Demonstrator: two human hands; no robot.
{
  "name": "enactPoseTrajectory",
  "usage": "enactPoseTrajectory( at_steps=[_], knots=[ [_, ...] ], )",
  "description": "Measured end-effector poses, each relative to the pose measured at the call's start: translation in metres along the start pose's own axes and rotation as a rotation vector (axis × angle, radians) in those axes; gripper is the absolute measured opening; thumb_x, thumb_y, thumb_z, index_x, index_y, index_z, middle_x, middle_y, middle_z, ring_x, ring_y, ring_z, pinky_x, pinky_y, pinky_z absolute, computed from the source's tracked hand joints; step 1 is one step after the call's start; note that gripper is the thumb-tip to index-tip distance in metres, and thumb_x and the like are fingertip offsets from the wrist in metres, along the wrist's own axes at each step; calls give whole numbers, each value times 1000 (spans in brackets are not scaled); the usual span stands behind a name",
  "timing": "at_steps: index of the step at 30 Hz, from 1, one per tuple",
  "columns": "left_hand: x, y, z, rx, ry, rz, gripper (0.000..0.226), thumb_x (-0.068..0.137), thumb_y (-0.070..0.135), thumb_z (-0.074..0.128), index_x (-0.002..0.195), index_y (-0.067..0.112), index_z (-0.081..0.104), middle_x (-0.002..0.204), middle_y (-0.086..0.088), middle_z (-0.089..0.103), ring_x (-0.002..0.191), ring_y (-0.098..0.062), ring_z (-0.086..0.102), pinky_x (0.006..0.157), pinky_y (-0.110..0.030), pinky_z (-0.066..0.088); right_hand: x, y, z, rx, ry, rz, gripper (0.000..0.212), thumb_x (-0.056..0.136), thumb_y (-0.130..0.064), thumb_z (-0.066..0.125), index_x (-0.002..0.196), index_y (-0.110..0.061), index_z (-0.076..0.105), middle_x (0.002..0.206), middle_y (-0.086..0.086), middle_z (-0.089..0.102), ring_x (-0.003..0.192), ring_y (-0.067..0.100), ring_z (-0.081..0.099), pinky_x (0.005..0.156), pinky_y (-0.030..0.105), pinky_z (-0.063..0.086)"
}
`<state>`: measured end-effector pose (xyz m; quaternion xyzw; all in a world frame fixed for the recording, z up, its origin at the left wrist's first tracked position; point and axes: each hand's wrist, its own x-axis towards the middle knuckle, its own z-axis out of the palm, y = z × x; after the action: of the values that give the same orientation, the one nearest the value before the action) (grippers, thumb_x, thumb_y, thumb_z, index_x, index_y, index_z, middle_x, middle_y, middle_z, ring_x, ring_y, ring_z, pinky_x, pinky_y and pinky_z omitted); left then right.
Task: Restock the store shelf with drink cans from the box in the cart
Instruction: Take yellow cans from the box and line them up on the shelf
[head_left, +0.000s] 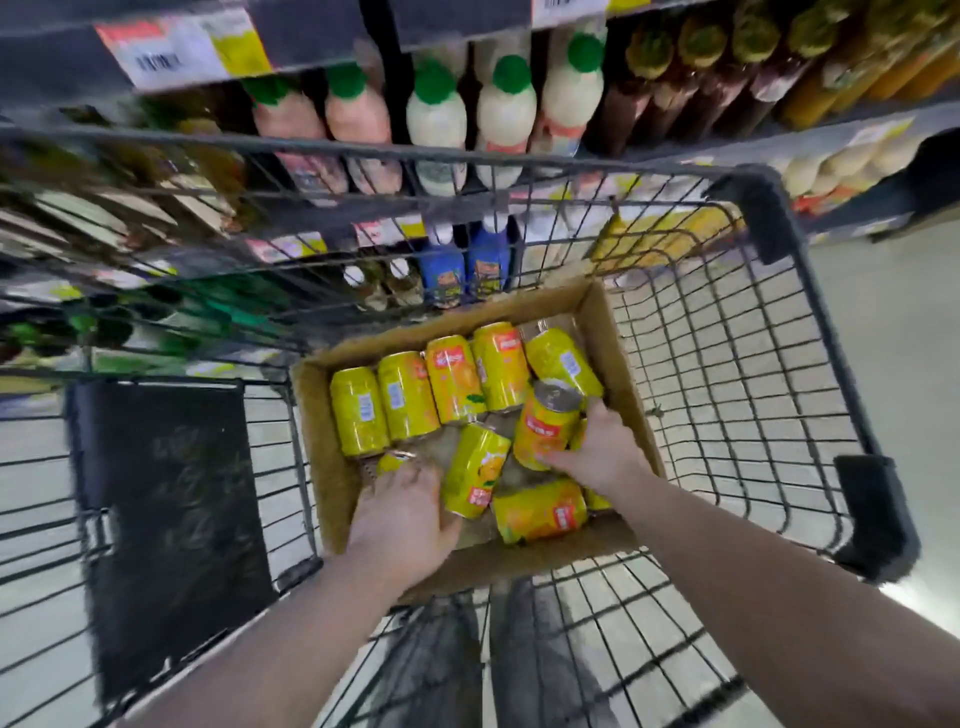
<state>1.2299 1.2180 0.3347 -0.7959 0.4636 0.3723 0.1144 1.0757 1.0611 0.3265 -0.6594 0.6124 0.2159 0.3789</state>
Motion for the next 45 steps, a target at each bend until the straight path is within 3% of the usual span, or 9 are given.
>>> enactPoseTrajectory(
  at_steps=[6, 11, 20, 25, 28, 33, 36, 40, 45],
  knots=[
    [42, 9, 24, -240, -33, -111, 60, 79, 48, 63, 126, 15, 44, 126, -11, 53, 118, -30, 50, 97, -39, 43, 29, 1, 26, 77, 141, -33, 90, 65, -55, 75, 132, -10, 37, 132, 14, 47, 124, 35, 44, 98, 43, 40],
    [74, 16, 45, -534, -69, -218, 75, 76, 40, 72, 138, 15, 38, 137, -10, 49, 128, -27, 45, 106, -40, 38, 38, 6, 35, 176, 186, -118, 84, 62, -48, 80, 127, -12, 43, 129, 11, 49, 122, 30, 46, 99, 45, 41],
    [96, 35, 69, -617, -41, -401, 94, 66, 50, 77, 139, 13, 30, 137, -12, 46, 127, -31, 45, 105, -43, 39, 32, 19, 16, 439, 120, -204, 66, 55, -33, 86, 106, -34, 43, 111, -1, 58, 102, 16, 59, 88, 35, 50],
    [98, 33, 71, -563, 0, -398, 78, 68, 47, 77, 127, 11, 40, 128, -11, 52, 119, -31, 50, 98, -45, 44, 33, 15, 13, 437, 100, -255, 68, 54, -32, 86, 108, -31, 46, 112, 0, 57, 101, 14, 58, 87, 29, 48],
    [84, 24, 67, -687, 26, -385, 71, 66, 46, 78, 120, 14, 47, 116, -7, 59, 110, -28, 56, 93, -43, 48, 29, 11, 10, 431, 88, -280, 63, 56, -30, 86, 102, -36, 44, 111, -3, 56, 97, 10, 56, 77, 14, 42],
    [36, 13, 37, -965, 168, -436, 38, 66, 40, 80, 82, 29, 47, 76, 12, 60, 71, -14, 63, 65, -28, 47, 2, -8, -12, 440, 36, -306, 50, 60, -28, 83, 89, -37, 45, 93, -16, 58, 80, -10, 55, 58, 3, 40],
    [3, 8, 4, -1080, 268, -445, 36, 67, 38, 80, 81, 29, 48, 73, 14, 61, 60, 1, 58, 54, -22, 45, -24, -28, -32, 407, 21, -366, 49, 61, -30, 82, 89, -35, 43, 90, -17, 56, 79, -8, 53, 59, 5, 36],
    [-44, 8, -48, -1234, 394, -432, 41, 66, 37, 80, 94, 23, 53, 85, -1, 66, 70, -19, 63, 64, -33, 53, -65, -58, -64, 365, 41, -462, 45, 61, -32, 83, 78, -37, 41, 82, -22, 53, 71, -12, 48, 53, 4, 35],
    [-116, 6, -108, -1336, 616, -378, 38, 59, 41, 78, 83, 25, 53, 80, 2, 66, 64, -10, 63, 60, -34, 54, -123, -100, -99, 344, 56, -652, 45, 59, -31, 84, 77, -39, 43, 83, -22, 53, 73, -6, 52, 61, 8, 38]
  ],
)
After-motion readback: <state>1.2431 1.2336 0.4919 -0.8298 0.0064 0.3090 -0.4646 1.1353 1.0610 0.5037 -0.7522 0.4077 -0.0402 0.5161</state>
